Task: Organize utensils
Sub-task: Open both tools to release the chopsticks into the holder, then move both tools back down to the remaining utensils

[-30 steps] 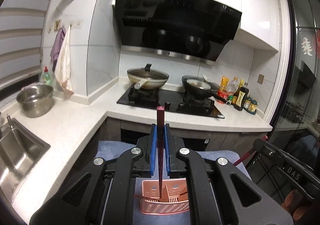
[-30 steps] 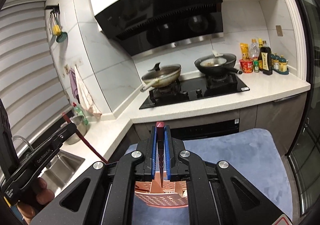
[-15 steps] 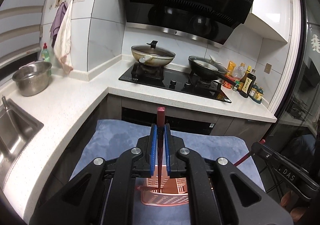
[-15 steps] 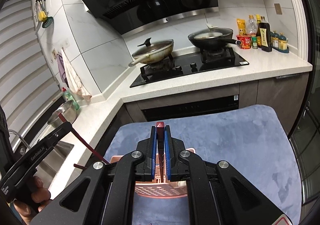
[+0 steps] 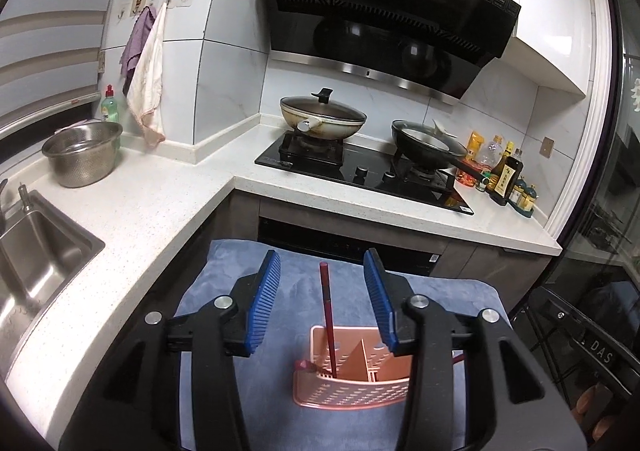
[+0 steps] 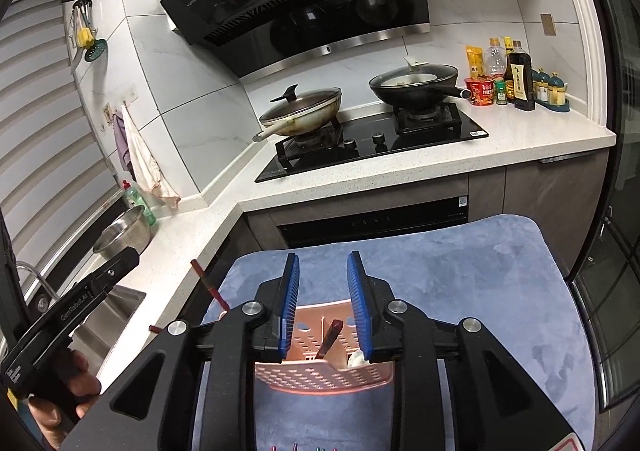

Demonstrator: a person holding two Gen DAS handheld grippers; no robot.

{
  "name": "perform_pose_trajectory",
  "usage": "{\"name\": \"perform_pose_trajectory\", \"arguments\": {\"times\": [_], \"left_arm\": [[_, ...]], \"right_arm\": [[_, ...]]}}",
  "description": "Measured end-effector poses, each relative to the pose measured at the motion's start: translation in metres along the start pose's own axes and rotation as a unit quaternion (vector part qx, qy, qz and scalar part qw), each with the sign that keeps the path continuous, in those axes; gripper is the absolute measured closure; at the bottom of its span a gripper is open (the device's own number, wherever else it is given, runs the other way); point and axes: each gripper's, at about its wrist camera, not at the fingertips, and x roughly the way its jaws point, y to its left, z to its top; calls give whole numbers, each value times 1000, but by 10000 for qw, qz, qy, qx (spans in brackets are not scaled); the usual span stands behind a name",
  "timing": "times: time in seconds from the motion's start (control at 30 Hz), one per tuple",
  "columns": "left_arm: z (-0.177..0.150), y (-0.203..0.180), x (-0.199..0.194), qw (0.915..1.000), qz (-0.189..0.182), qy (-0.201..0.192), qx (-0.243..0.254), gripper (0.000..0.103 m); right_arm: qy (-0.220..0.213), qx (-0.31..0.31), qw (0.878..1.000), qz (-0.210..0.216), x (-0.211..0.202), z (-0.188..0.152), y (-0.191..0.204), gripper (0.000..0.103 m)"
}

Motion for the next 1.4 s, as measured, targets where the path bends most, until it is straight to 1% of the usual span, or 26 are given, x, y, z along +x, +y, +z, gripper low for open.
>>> {"name": "perform_pose_trajectory", "arguments": {"times": [0.17,0.37,0.5,0.7,0.93,1.0,1.13,1.3,1.4], "left_arm": [[-9,2,-17,10000,34,36,63,62],[-35,7,-37,9995,97,224,177,62],[-60,13,-50,9989,143,378,257,62],[-108,23,-69,9963,193,769,323,62],[-173,29,-91,9906,245,1265,465,62],[-193,32,-94,9878,243,1476,432,62],[-226,35,-101,9823,171,1828,374,61],[-258,34,-112,9765,67,2125,346,61],[-272,36,-116,9733,96,2272,323,61]], "right_arm": [[33,-123,9999,3,-17,-10,4,77],[199,-214,9996,-21,-39,-38,4,77],[419,-273,9987,-48,-53,-67,2,77],[898,-357,9952,-162,-73,-123,-5,77],[1419,-258,9886,-435,-94,-194,-22,77],[1535,-228,9865,-522,-97,-212,-25,77],[1829,-179,9815,-532,-103,-247,-29,77],[2022,-270,9770,-619,-110,-276,-30,77],[2105,-309,9752,-607,-112,-288,-28,77]]}}
